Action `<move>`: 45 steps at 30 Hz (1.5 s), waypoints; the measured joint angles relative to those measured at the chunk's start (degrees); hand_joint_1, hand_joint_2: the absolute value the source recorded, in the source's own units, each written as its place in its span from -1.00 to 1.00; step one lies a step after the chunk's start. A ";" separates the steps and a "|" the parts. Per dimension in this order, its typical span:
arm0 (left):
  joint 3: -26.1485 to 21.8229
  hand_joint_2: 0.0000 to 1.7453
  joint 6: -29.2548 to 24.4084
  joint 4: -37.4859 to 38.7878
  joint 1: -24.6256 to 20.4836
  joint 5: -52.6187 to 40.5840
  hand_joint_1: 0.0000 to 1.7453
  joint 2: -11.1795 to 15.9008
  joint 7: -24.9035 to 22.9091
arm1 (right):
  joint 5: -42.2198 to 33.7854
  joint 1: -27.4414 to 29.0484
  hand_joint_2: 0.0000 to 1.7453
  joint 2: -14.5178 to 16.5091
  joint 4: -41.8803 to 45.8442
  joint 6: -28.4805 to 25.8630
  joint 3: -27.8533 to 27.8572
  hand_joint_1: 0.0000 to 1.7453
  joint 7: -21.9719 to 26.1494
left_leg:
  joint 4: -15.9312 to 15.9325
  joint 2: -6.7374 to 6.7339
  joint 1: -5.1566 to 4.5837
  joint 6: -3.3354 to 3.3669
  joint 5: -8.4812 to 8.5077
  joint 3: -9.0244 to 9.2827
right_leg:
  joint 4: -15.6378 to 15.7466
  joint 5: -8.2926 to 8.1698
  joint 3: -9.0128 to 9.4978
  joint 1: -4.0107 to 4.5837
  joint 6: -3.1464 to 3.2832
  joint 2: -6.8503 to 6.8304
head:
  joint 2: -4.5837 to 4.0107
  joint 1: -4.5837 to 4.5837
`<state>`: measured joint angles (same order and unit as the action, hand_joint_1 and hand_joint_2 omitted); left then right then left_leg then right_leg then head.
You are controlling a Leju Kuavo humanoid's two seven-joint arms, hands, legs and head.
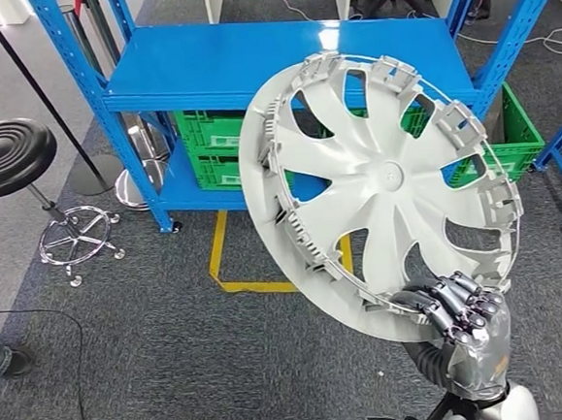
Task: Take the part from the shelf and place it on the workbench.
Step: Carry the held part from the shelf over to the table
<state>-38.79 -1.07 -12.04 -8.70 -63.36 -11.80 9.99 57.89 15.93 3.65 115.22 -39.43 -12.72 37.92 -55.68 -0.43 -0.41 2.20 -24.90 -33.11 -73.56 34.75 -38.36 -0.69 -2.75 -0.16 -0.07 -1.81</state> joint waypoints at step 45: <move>-0.68 -1.00 -0.90 0.00 0.47 1.21 -1.00 0.20 1.01 | -0.39 -2.34 1.00 0.02 -1.29 0.02 -0.61 1.00 -0.96 | -17.99 0.22 0.21 -3.48 -8.60 -7.50 | 16.45 -6.47 7.59 -0.02 3.15 -0.28 | 0.00 0.33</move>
<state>-39.47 -1.97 -12.04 -8.23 -62.15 -11.61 10.99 57.51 13.59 3.67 113.93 -39.41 -13.33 36.97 -73.67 -0.21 -0.20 -1.29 -33.50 -40.61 -57.10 28.28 -30.76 -0.71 0.41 -0.44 -0.07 -1.48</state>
